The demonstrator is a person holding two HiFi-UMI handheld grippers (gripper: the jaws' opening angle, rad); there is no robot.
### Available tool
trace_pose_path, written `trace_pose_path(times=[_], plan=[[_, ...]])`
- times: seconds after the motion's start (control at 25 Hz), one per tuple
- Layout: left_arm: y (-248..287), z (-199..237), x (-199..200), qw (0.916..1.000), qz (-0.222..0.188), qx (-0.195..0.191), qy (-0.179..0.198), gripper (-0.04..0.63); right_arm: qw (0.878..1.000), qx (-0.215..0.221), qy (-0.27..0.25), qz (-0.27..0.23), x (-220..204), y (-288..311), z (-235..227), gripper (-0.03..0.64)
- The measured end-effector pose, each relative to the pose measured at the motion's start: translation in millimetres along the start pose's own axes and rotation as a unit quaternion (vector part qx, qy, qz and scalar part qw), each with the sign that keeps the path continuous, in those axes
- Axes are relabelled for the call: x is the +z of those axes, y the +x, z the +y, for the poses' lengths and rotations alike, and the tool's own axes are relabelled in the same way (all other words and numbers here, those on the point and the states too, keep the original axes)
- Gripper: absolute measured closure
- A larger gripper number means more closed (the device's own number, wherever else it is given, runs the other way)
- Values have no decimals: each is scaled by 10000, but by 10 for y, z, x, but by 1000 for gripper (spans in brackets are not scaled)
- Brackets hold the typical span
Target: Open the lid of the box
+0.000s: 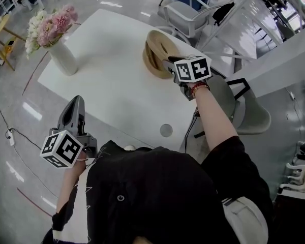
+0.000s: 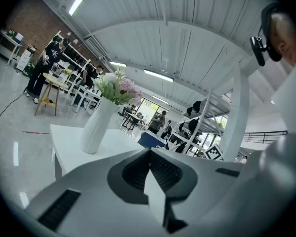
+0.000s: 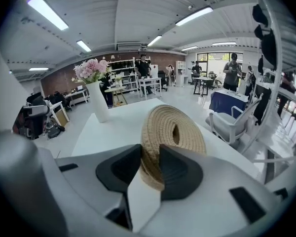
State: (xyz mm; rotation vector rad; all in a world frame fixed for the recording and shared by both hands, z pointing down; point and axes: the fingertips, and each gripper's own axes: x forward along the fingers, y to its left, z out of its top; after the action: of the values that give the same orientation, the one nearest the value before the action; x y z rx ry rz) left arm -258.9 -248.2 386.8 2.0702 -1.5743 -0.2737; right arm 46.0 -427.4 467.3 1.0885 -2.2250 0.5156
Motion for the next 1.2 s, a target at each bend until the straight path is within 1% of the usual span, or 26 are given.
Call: trace_pose_path(times=[0.24,0.68,0.84,1.04,1.2], plan=[[17,-27,-23,10000,17,-65,-38,586,9985,164,447,-254,20,-69,6,495],[-89,-74,-52,10000,34,-24,-23,586,9922,292,976,-714,82,-237,-49,499],[-121,-49,-72,10000,32,-3,-6,586,9877,332,1222,-917,116,-283,-87,500],[-179,-38,-71,10000,7,67,-24,586,9768,496,1717,-1176,134,-364,-136,505],[-214,-28,-108,9999,45,88,-27,586,9708,583,1922,-1310,149,-399,-153,505]])
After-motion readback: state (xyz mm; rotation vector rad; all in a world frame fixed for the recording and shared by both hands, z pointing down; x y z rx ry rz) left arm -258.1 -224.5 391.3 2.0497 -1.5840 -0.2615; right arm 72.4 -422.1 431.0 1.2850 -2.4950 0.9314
